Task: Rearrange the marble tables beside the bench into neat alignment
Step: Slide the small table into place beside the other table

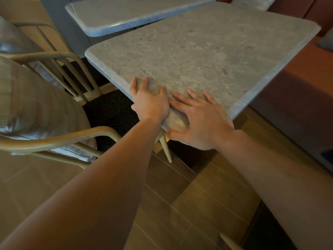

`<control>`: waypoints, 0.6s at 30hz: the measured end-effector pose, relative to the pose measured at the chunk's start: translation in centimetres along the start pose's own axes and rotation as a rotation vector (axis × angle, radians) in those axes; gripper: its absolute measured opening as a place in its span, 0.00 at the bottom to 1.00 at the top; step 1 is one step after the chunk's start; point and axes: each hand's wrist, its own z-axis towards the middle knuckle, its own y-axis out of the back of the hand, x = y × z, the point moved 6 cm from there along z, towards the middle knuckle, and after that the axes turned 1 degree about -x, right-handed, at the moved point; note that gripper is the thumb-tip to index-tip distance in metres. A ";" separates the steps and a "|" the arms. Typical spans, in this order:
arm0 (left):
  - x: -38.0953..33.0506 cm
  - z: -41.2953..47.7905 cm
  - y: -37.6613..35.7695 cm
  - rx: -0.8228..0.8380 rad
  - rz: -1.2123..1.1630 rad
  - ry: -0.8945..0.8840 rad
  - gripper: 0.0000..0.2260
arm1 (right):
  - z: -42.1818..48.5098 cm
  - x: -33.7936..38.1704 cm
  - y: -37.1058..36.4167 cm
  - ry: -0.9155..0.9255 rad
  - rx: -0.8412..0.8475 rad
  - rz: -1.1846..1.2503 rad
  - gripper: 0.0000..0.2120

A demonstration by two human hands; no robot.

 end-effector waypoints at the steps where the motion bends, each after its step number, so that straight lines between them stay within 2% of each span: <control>1: 0.0 0.1 0.0 0.001 -0.001 -0.004 0.26 | 0.1 0.0 0.0 -0.002 -0.003 0.001 0.45; 18: 1.3 4.3 3.5 0.071 -0.013 -0.048 0.26 | 3.4 4.9 -0.8 -0.042 -0.043 0.026 0.45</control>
